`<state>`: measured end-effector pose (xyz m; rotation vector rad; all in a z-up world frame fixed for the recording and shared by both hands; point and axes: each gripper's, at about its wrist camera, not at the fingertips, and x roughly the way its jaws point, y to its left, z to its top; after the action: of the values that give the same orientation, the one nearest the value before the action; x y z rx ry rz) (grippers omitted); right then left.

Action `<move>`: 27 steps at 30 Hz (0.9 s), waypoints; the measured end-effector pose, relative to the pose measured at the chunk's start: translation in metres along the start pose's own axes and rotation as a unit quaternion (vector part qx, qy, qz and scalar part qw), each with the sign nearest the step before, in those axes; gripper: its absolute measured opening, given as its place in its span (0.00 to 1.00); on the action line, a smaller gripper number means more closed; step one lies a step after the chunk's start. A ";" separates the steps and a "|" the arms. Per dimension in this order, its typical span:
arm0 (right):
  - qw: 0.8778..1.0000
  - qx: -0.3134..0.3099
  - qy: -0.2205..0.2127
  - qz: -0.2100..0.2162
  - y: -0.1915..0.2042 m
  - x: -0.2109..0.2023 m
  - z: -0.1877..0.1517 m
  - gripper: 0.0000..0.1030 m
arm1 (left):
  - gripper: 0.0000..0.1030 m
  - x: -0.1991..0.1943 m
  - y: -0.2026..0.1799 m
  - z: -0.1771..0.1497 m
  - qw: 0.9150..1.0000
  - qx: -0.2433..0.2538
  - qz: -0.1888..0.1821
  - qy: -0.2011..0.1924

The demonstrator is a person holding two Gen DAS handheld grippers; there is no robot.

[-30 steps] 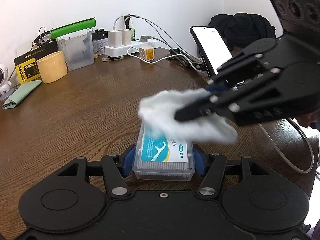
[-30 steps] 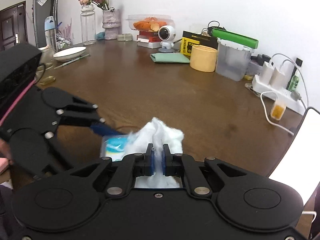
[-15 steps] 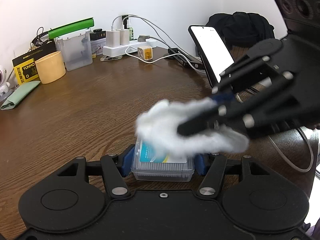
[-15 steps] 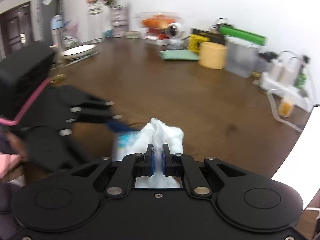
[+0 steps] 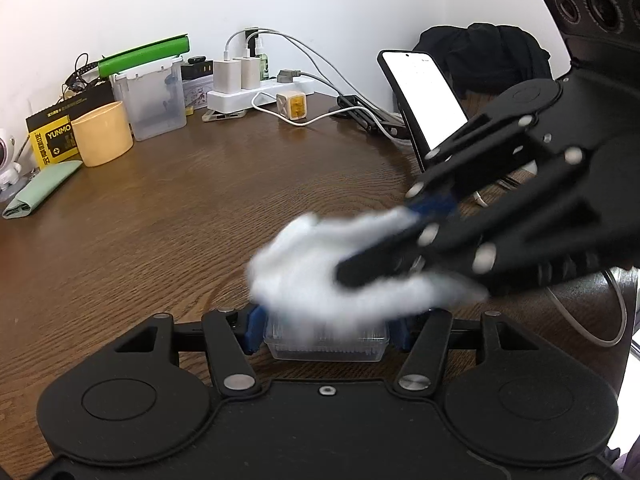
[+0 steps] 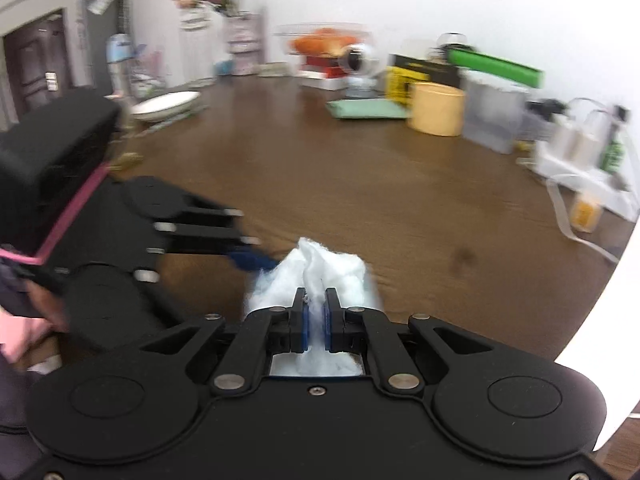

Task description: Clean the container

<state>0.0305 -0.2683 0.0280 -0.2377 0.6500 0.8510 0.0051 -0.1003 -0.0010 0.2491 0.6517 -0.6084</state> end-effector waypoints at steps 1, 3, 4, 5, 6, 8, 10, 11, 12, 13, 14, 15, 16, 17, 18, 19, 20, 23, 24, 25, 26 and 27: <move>1.000 -0.006 -0.002 0.005 0.005 0.004 0.001 0.07 | 0.56 0.000 0.000 0.000 1.000 0.000 0.000 0.001; 1.000 -0.010 -0.008 -0.001 0.005 0.010 0.004 0.07 | 0.56 0.000 0.000 0.001 1.000 -0.001 -0.001 0.003; 1.000 -0.006 -0.011 -0.007 0.001 0.011 0.006 0.07 | 0.56 0.000 0.000 0.001 1.000 -0.002 -0.001 0.004; 1.000 -0.004 -0.012 -0.020 -0.003 0.012 0.007 0.07 | 0.56 0.000 -0.001 0.001 1.000 -0.002 -0.002 0.005; 0.999 -0.007 -0.011 -0.045 -0.008 0.011 0.007 0.07 | 0.56 0.000 -0.001 0.002 1.000 -0.003 -0.002 0.006; 0.998 -0.002 -0.007 -0.054 -0.014 0.006 0.004 0.07 | 0.56 0.000 0.000 0.002 1.000 -0.003 -0.003 0.007; 0.999 0.006 -0.001 -0.043 -0.016 0.000 0.001 0.06 | 0.56 0.001 0.002 0.002 1.000 -0.005 -0.002 0.006; 1.000 0.008 -0.001 -0.030 -0.014 -0.001 0.000 0.06 | 0.56 0.001 0.002 0.001 1.000 -0.007 -0.001 0.005; 1.000 0.012 -0.001 -0.009 -0.011 -0.001 0.000 0.06 | 0.56 0.001 0.002 0.001 1.000 -0.007 -0.001 0.004; 1.000 0.009 -0.003 0.003 -0.007 0.003 0.001 0.06 | 0.56 0.001 0.002 0.001 1.000 -0.007 -0.001 0.005; 1.000 0.004 -0.004 0.014 -0.002 0.007 0.002 0.06 | 0.56 0.001 0.002 0.001 1.000 -0.007 -0.001 0.005; 1.000 -0.002 -0.008 0.007 0.000 0.011 0.004 0.06 | 0.56 0.001 0.002 0.001 1.000 -0.007 -0.001 0.005; 1.000 -0.001 -0.009 -0.001 -0.002 0.012 0.005 0.06 | 0.56 0.001 0.002 0.001 1.000 -0.007 -0.001 0.005; 1.000 0.000 -0.011 -0.010 -0.005 0.013 0.006 0.06 | 0.56 0.001 0.001 0.001 1.000 -0.006 0.000 0.005; 1.000 0.000 -0.011 -0.029 -0.009 0.012 0.006 0.06 | 0.56 0.001 0.001 0.001 1.000 -0.005 0.001 0.005; 0.999 0.001 -0.009 -0.043 -0.013 0.010 0.004 0.06 | 0.56 0.001 0.001 0.001 1.000 -0.006 0.002 0.005; 0.998 0.002 -0.007 -0.057 -0.017 0.007 0.003 0.06 | 0.56 0.001 0.001 0.001 1.000 -0.007 0.002 0.006; 0.999 0.010 -0.003 -0.045 -0.017 0.000 -0.001 0.06 | 0.56 0.002 0.001 0.002 1.000 -0.006 0.002 0.004; 0.999 0.012 -0.005 -0.031 -0.013 -0.001 -0.002 0.06 | 0.56 0.002 0.001 0.001 1.000 -0.006 0.002 0.003; 1.000 0.015 -0.006 -0.017 -0.010 -0.001 -0.003 0.06 | 0.56 0.002 0.001 0.001 1.000 -0.006 0.002 0.002; 1.000 0.015 -0.010 -0.010 -0.007 0.002 -0.003 0.06 | 0.56 0.002 0.001 0.001 1.000 -0.006 0.002 0.001; 1.000 0.015 -0.013 -0.003 -0.004 0.006 -0.002 0.06 | 0.56 0.002 0.001 0.001 1.000 -0.005 0.002 0.000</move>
<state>0.0354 -0.2679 0.0226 -0.2007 0.6368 0.8369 0.0071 -0.1006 -0.0017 0.2411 0.6546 -0.6021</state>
